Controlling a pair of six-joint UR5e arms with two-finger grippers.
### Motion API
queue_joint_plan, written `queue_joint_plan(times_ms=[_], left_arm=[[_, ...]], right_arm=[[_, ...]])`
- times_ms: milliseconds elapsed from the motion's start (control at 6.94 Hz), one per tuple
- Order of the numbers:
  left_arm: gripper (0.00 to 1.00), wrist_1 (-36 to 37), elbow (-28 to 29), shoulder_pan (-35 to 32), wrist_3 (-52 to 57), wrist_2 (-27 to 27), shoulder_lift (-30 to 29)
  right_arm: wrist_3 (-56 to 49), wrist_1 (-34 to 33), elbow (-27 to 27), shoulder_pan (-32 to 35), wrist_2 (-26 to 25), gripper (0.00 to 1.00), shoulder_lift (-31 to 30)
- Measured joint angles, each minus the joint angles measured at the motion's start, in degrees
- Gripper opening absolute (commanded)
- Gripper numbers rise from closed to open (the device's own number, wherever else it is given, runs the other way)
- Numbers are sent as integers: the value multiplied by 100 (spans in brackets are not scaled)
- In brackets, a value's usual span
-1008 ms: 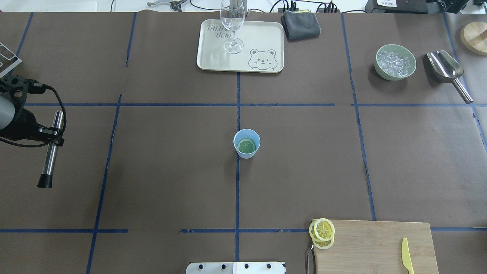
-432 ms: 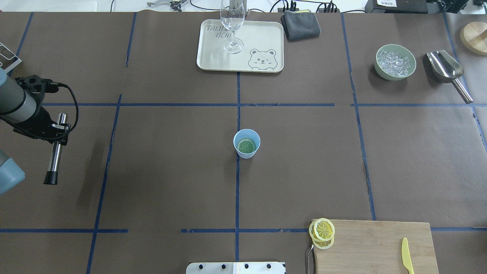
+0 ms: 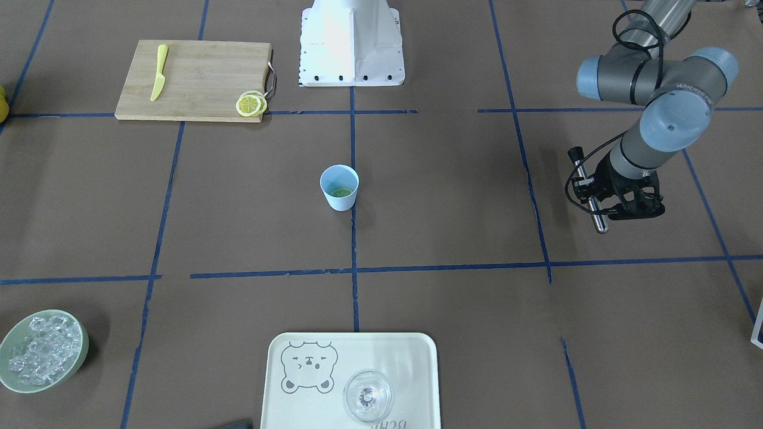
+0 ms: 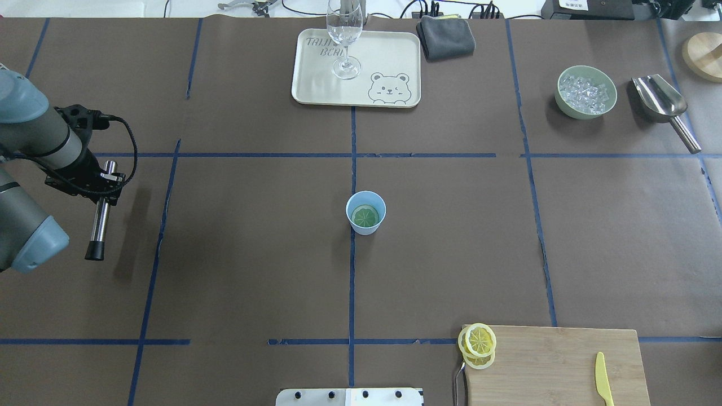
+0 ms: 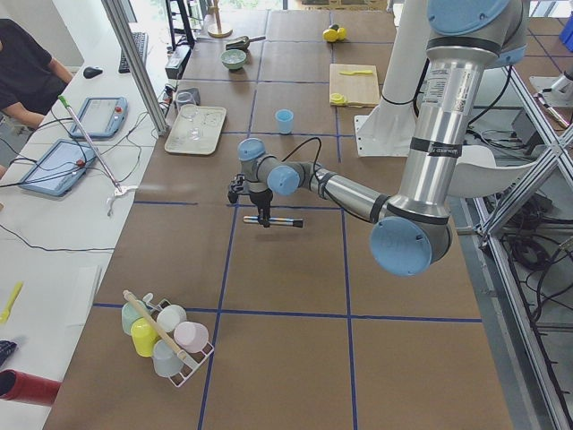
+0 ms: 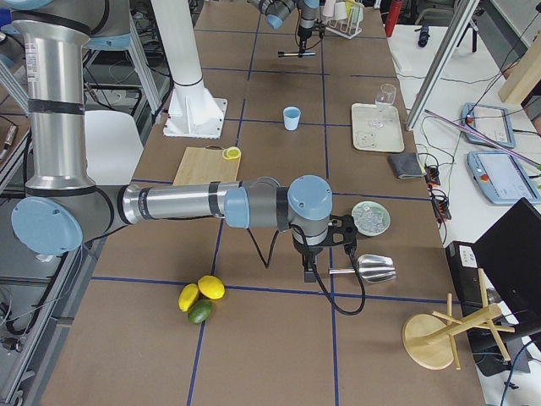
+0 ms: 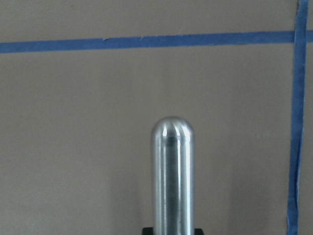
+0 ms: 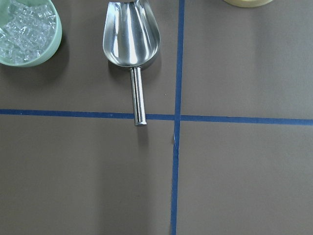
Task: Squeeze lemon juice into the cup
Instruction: 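Lower the muddler upright onto the table and release it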
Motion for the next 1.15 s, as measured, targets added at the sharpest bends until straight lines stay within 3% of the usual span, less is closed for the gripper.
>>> queue_joint_plan(times_ms=[720, 864, 1152], left_arm=[[0, -18, 140, 186, 1, 6, -107], [23, -18, 150, 213, -3, 7, -124], [100, -27, 250, 227, -3, 9, -138]], right_arm=[[9, -4, 21, 0, -4, 100, -11], [9, -4, 19, 0, -6, 100, -8], [15, -4, 19, 0, -5, 100, -2]])
